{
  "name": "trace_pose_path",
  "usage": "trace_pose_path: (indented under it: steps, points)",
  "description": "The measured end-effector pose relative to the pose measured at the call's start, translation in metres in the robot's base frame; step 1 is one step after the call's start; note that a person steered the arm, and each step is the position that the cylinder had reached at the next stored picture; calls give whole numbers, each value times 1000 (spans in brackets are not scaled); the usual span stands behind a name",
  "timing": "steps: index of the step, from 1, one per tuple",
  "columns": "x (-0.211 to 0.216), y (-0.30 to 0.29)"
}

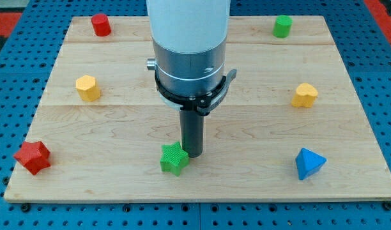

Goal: Push the yellow heart towards the green star

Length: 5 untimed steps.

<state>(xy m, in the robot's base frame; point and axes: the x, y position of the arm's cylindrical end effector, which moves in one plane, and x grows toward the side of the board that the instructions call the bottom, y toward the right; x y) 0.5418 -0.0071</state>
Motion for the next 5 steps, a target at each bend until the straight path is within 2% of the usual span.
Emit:
trace_pose_path:
  steps: [2,5]
  points:
    - [-19,14]
    - [-21,25]
